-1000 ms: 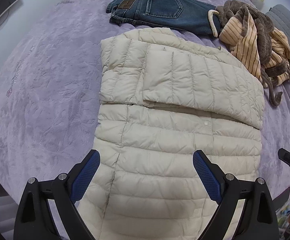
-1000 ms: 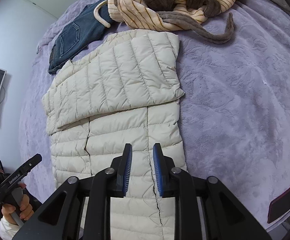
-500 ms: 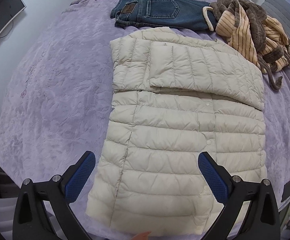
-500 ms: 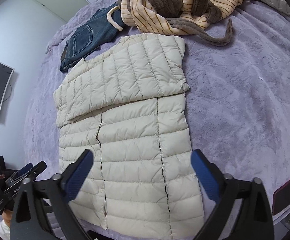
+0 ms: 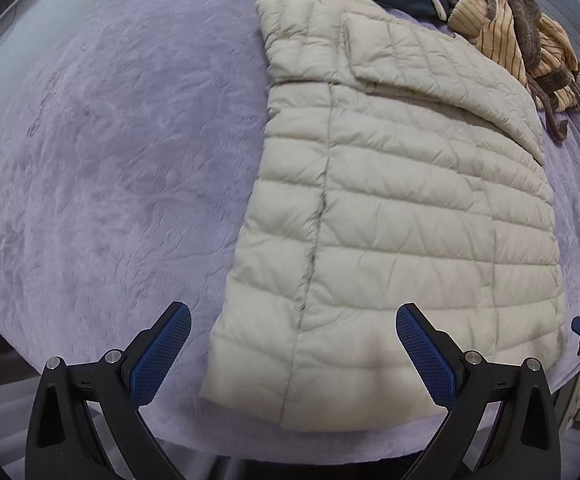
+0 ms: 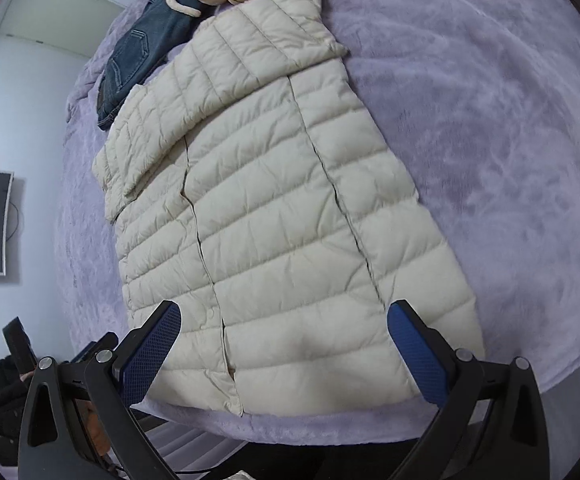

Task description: Fold large clothes

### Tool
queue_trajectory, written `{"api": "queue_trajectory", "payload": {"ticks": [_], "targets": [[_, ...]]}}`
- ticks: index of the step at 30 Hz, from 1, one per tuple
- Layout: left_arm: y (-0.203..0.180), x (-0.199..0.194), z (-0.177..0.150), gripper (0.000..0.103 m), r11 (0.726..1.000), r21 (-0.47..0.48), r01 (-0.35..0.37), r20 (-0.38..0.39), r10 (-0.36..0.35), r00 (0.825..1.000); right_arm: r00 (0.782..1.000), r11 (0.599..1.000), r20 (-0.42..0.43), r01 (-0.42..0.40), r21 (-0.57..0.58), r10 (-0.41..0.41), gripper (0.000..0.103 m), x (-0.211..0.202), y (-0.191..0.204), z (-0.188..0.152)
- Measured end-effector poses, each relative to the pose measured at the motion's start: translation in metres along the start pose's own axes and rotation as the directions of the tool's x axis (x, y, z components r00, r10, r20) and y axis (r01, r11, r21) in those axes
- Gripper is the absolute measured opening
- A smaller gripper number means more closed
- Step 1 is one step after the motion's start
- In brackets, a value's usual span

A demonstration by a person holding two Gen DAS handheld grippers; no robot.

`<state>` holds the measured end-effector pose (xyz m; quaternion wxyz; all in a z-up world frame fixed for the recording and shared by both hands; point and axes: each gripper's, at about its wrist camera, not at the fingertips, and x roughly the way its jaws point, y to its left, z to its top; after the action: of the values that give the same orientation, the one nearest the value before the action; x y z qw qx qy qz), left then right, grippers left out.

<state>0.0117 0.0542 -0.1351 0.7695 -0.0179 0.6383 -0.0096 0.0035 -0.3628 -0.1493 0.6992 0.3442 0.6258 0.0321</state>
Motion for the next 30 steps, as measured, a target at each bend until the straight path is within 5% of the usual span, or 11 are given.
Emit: {"api": "queue_trajectory", "payload": {"ticks": [8,19,30], "targets": [[0.076,0.014,-0.04,0.103,0.969,-0.211,0.129,-0.041,-0.14,0.989,0.997,0.984,-0.012,-0.071,0.164,0.074,0.103,0.006,-0.029,-0.051],[0.084,0.054,-0.047,0.103,0.856,-0.345,0.384,-0.065,-0.43,0.9,0.977,0.895,0.09,-0.211,0.392,0.191,0.103,0.004,-0.088,-0.075],[0.039,0.064,-0.028,0.103,0.872,-0.248,0.421,-0.107,-0.457,0.883,0.939,0.788,0.167,-0.342,0.512,0.3,0.103,0.032,-0.11,-0.077]]}}
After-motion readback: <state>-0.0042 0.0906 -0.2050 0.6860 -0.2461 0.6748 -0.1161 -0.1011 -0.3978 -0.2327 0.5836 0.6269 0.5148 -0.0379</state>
